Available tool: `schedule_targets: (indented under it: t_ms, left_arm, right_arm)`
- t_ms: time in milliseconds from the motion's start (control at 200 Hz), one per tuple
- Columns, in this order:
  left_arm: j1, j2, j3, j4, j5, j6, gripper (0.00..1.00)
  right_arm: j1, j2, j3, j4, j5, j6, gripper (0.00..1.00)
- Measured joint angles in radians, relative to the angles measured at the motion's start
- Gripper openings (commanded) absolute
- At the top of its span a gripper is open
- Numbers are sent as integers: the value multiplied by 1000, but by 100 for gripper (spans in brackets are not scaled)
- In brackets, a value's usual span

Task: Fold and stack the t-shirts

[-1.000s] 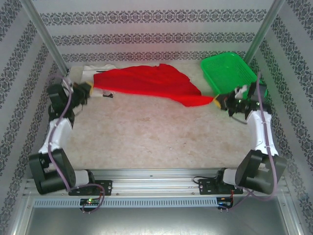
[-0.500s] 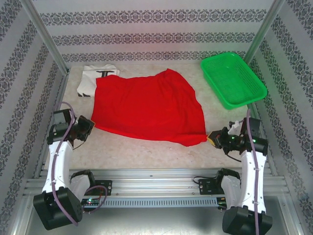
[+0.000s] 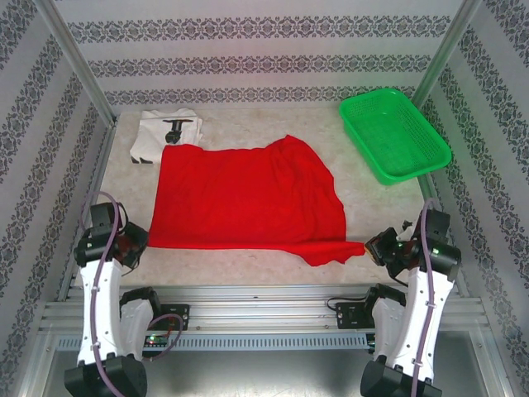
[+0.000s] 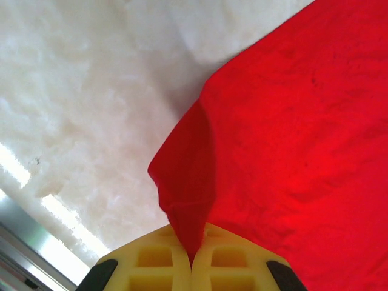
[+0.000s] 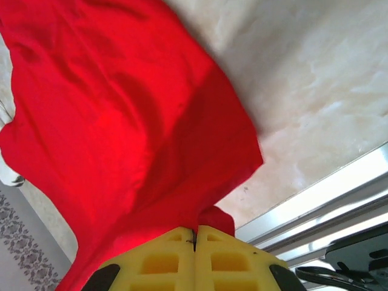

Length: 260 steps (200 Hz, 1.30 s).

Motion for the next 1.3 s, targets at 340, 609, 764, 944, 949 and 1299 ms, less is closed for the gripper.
schedule_targets:
  t_ms: [340,609,764,944,949,1299]
  left_arm:
    - [0,41,5,24,15,-40,0]
    - [0,205,118,139,-12,4,0]
    - [0,290,141,187,-15,22,0]
    - [0,342,165,232,-12,34,0]
    - [0,345,167,235,-10,34,0]
    - [-1,506,232,304,41,72,0]
  right_arm:
    - [251,67,-113,186,-93,106,0]
    - [427,344,-2,380,-40,129,0]
    - [484,505,101,451,-13,105,0]
    - [526,606,171,499,7,77,0]
    - [526,607,172,500,8,77,0]
    - [526,738,256,512,42,20,0]
